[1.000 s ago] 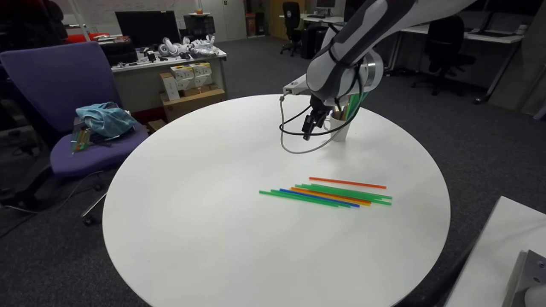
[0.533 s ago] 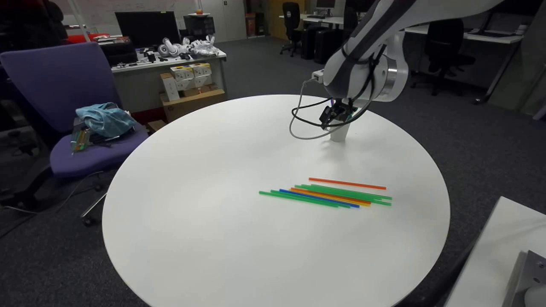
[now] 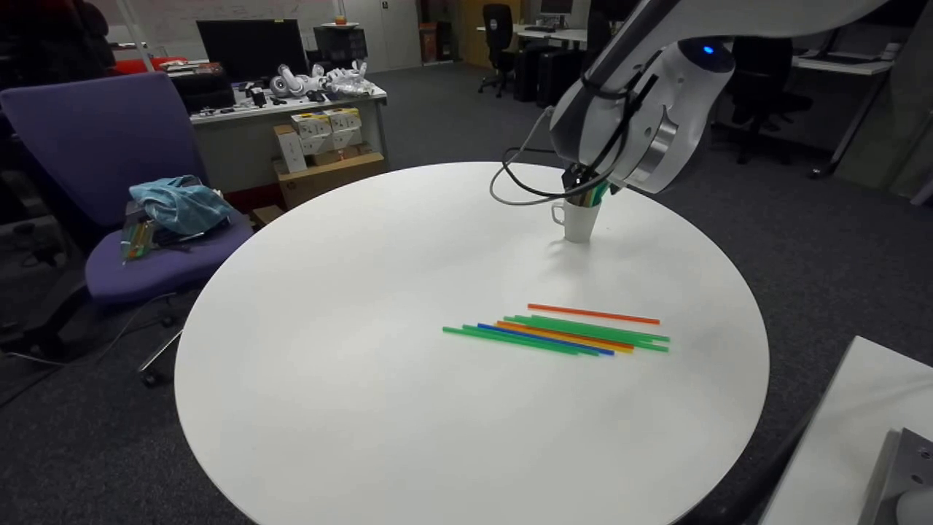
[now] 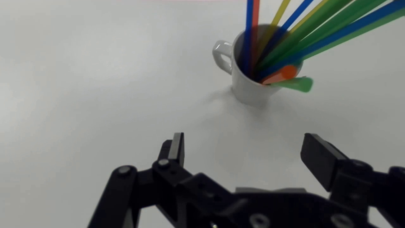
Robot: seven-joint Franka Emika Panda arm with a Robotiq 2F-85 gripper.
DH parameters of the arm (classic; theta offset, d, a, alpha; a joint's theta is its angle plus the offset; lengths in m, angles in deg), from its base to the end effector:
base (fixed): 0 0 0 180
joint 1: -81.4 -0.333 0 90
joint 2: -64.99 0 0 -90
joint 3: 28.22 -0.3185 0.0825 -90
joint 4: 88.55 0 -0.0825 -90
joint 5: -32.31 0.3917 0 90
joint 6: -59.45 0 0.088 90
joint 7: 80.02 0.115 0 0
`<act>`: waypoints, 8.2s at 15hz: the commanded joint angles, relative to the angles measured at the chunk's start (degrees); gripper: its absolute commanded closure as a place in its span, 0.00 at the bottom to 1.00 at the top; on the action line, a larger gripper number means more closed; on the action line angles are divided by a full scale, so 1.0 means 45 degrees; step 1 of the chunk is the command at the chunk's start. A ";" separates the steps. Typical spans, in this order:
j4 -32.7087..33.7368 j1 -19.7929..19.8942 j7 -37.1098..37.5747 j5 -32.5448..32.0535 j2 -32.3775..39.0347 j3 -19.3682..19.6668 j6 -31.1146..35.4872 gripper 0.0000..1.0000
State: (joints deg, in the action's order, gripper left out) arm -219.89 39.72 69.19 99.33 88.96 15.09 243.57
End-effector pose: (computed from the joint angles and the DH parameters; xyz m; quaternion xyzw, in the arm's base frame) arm 0.5370 -0.1015 0.2704 0.2577 0.9106 -0.0698 0.3155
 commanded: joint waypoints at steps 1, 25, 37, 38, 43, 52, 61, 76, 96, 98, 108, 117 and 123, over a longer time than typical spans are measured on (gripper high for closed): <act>0.0232 -0.1165 0.0000 0.1316 0.0814 0.0659 0.2217 0.00; 0.2916 -0.3034 -0.2123 0.7314 1.0664 0.3981 0.3136 1.00; 0.3147 -0.4092 -0.2246 0.5599 0.9543 0.4462 0.1064 0.06; 0.3134 -0.4097 -0.2212 0.5522 0.9505 0.4498 0.1001 0.01; 0.3462 -0.2701 -0.3589 0.4752 0.7213 0.2742 0.3026 0.00; 0.3495 -0.2498 -0.3571 0.4117 0.6972 0.2557 0.1305 0.00; 0.4334 -0.2378 -0.3054 0.4303 0.7535 0.2674 0.1512 0.00; 0.5015 -0.2216 -0.1931 0.4287 0.8658 0.2870 0.1517 0.00; 0.5018 -0.2262 -0.1879 0.4311 0.8859 0.3014 0.1636 1.00; 0.5007 -0.2260 -0.1872 0.4316 0.8905 0.3024 0.1629 1.00; 0.4338 -0.2820 -0.1951 0.4220 0.8015 0.4108 0.0852 1.00; 0.4567 -0.3143 0.0419 0.1683 0.7685 0.6529 -0.4681 1.00; 0.5157 -0.3625 0.0044 0.1583 0.7496 0.8790 -0.8772 1.00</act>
State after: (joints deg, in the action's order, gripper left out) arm -197.26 24.55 69.39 107.88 125.21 50.08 210.82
